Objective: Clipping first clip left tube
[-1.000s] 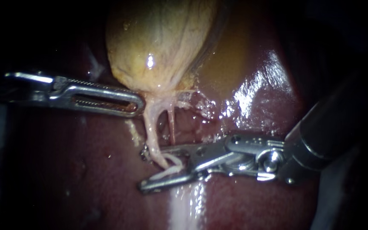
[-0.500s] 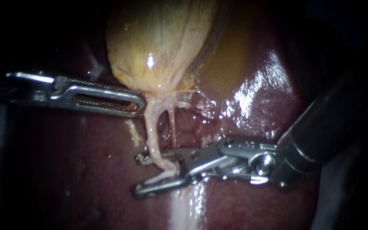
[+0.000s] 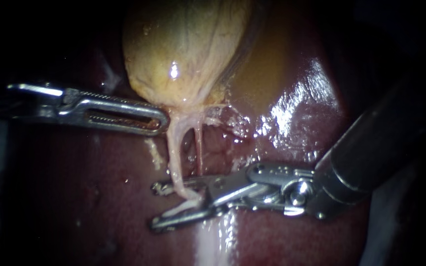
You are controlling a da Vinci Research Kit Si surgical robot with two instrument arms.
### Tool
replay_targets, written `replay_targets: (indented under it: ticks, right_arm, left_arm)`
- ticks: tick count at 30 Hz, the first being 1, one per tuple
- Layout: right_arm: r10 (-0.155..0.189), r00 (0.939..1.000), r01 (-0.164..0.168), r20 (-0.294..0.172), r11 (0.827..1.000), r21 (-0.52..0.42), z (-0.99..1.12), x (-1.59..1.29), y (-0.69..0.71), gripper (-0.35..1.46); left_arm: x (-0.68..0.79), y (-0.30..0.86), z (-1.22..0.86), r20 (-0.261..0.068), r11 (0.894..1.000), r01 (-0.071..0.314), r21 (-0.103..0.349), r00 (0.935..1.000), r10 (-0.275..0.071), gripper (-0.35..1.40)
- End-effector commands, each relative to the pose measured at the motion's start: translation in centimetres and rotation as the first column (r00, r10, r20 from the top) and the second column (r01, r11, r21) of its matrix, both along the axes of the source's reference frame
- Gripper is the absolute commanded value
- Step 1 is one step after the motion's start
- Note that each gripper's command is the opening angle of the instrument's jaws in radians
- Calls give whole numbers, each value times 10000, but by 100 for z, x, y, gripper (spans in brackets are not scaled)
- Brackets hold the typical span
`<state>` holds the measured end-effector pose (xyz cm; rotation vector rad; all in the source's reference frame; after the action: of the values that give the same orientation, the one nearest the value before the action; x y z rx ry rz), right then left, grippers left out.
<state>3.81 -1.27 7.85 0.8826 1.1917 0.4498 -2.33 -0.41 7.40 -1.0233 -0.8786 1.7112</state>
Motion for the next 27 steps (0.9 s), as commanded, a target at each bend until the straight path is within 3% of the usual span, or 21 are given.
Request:
replay_targets:
  ticks: [1, 12, 17, 20, 23, 27]
  right_arm:
    - [15, 10000, -15, 6, 10000, -6, 0, 0, 0, 44]
    - [14, 10000, -14, 6, 10000, -6, 0, 0, 0, 41]
    - [20, 10000, -20, 37, 9999, 110, 0, -2, 1, 31]
    - [29, 10000, -31, 66, 9994, 339, 1, -5, 1, 16]
    - [-108, 9999, 102, 113, 9984, 559, 1, -10, 1, -17]
    - [-151, 9998, 140, 151, 9977, 664, 1, -11, 1, -34]
  left_arm:
    - [0, 0, 0, -1, 10000, 0, 0, 10000, 0, -35]
    - [0, 0, 0, -2, 10000, 2, 0, 10000, -2, -35]
    - [0, 0, 0, -2, 10000, 2, 0, 10000, -2, -35]
    - [0, 0, 0, -2, 10000, 2, 0, 10000, -2, -35]
    - [0, 0, 0, -2, 10000, 2, 0, 10000, -2, -35]
    - [0, 0, 0, -2, 10000, 2, 0, 10000, -2, -35]
